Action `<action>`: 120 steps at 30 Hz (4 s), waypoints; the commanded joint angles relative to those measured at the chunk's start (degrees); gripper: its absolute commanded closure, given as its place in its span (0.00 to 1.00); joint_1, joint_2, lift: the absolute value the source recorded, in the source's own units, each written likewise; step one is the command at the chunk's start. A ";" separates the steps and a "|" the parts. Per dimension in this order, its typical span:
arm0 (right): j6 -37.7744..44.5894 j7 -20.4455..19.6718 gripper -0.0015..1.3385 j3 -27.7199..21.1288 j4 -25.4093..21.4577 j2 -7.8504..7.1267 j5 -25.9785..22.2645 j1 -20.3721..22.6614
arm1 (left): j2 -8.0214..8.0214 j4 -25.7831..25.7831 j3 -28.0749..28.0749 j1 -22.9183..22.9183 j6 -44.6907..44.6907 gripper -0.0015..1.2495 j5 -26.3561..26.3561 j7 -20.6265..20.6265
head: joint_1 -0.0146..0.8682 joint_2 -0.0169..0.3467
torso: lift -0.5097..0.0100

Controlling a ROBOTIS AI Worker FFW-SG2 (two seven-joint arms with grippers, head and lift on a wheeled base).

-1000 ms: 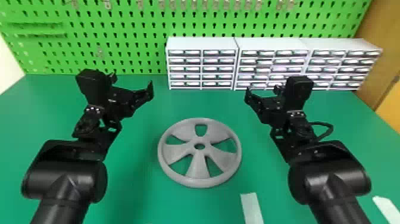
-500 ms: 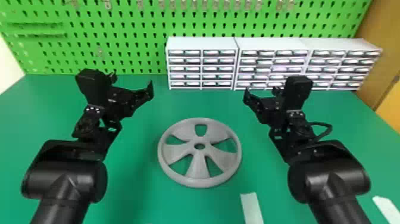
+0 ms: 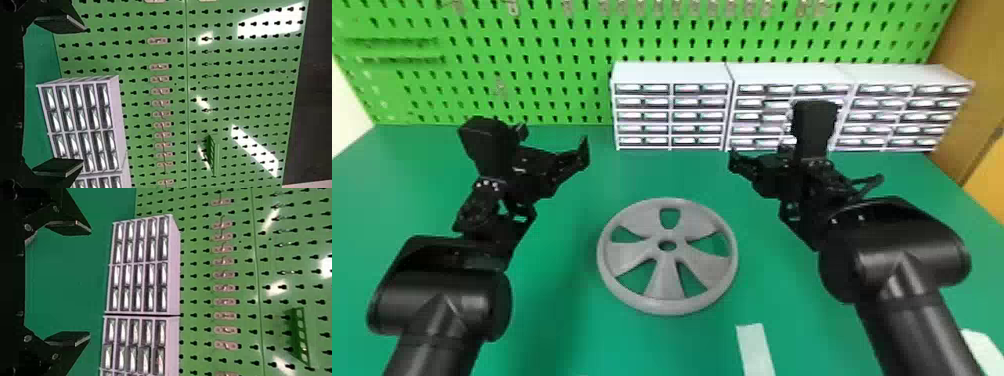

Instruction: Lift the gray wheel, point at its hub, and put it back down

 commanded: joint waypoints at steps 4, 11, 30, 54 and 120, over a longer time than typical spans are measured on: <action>9.20 -0.09 0.23 0.03 -1.12 0.54 -0.14 -1.88 | 0.00 0.00 0.00 0.00 0.10 0.07 0.00 0.00 | 0.80 0.18 | 0.81; 15.97 -4.31 0.20 1.70 -2.08 0.45 -0.76 -3.28 | 0.00 0.00 -0.18 -0.09 0.36 0.07 0.00 -0.18 | 0.80 0.18 | 0.81; 30.64 -7.65 0.20 3.46 4.95 0.54 -6.12 -9.61 | 0.00 0.00 -0.44 -0.35 1.94 0.07 -0.26 -0.88 | 0.80 0.18 | 0.81; 34.42 -8.96 0.20 4.78 20.95 2.56 -6.03 -14.88 | 0.09 0.00 -0.26 -0.62 3.70 0.07 -0.61 -2.38 | 0.80 0.18 | 0.81; 27.22 -9.14 0.90 5.48 27.54 2.39 -2.43 -13.39 | 0.00 0.09 -0.88 -1.23 5.37 0.07 -1.14 -3.78 | 0.80 0.18 | 0.81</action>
